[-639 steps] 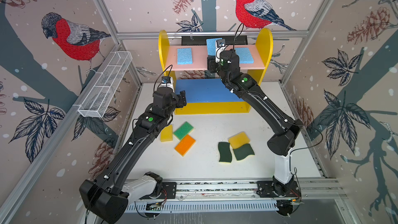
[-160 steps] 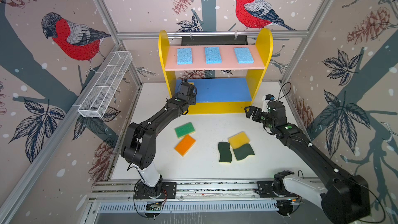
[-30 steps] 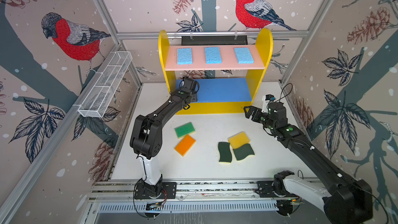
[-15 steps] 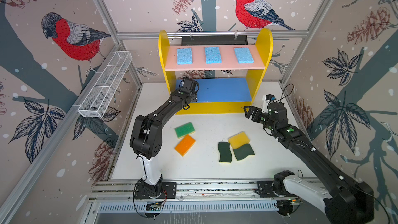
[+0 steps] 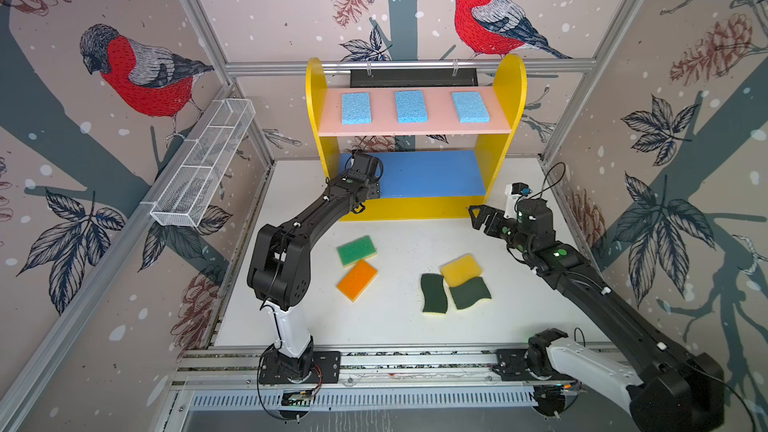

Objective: Place and organize the cleaning sponges onto the shelf
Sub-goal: 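Open the left gripper to release the yellow sponge on the blue shelf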

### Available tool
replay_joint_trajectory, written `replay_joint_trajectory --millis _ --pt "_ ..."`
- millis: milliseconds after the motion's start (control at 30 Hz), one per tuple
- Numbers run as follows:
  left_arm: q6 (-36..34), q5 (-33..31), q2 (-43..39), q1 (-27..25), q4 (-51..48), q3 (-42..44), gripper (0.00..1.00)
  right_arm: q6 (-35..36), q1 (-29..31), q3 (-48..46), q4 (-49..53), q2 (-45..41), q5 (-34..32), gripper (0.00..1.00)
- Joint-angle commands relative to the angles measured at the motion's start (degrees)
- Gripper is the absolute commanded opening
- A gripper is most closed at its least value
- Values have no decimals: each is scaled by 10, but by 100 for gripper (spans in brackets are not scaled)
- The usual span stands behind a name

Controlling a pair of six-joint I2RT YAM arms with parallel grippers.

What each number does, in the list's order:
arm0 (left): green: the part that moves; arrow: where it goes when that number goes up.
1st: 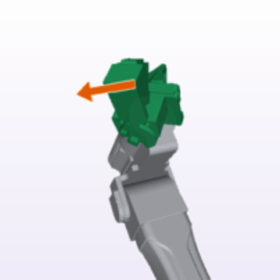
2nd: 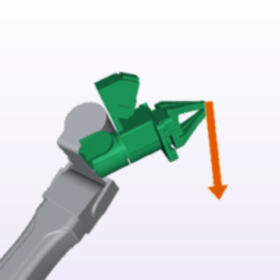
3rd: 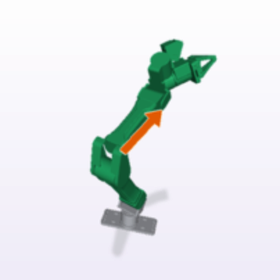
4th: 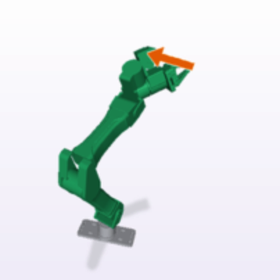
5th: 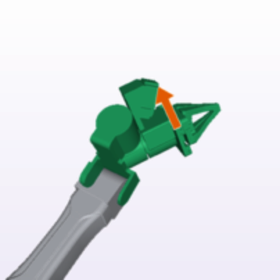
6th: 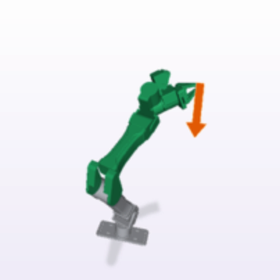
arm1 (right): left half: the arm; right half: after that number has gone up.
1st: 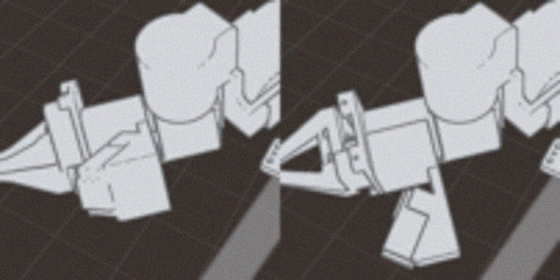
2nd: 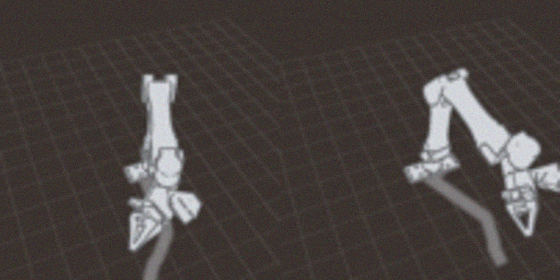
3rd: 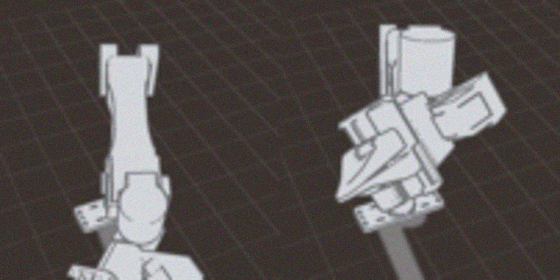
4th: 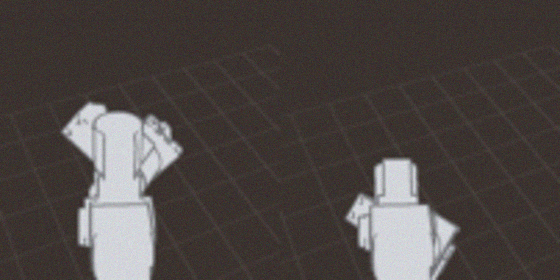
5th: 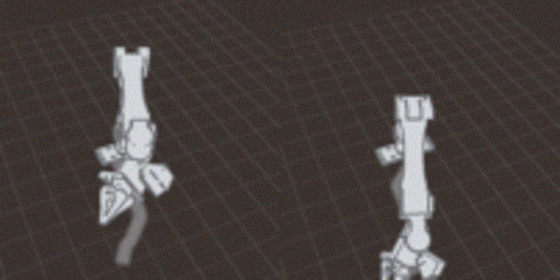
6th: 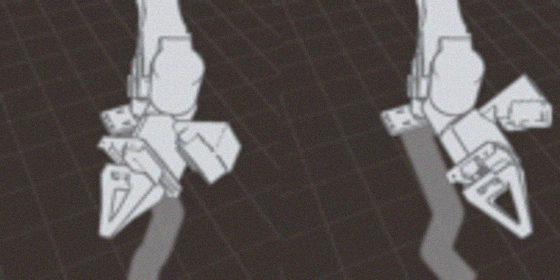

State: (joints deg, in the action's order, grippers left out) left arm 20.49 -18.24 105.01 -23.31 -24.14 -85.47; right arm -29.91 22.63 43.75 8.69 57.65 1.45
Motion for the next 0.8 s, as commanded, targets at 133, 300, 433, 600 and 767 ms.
replay_joint_trajectory --millis 133,300,433,600,767 --pt "-12 -1 11 1 -44 1 76 -3 5 -3 6 -11 -17 100" --pt "-18 2 17 4 -35 -2 75 -3 7 -4 8 -16 -21 99" --pt "-25 7 26 4 -35 -13 74 -4 8 -4 8 -17 -22 99" --pt "-31 -2 29 4 -41 -14 75 -3 7 -6 8 -17 -24 100" --pt "-22 -13 26 4 -56 -10 80 -3 9 -5 6 -18 -23 100"
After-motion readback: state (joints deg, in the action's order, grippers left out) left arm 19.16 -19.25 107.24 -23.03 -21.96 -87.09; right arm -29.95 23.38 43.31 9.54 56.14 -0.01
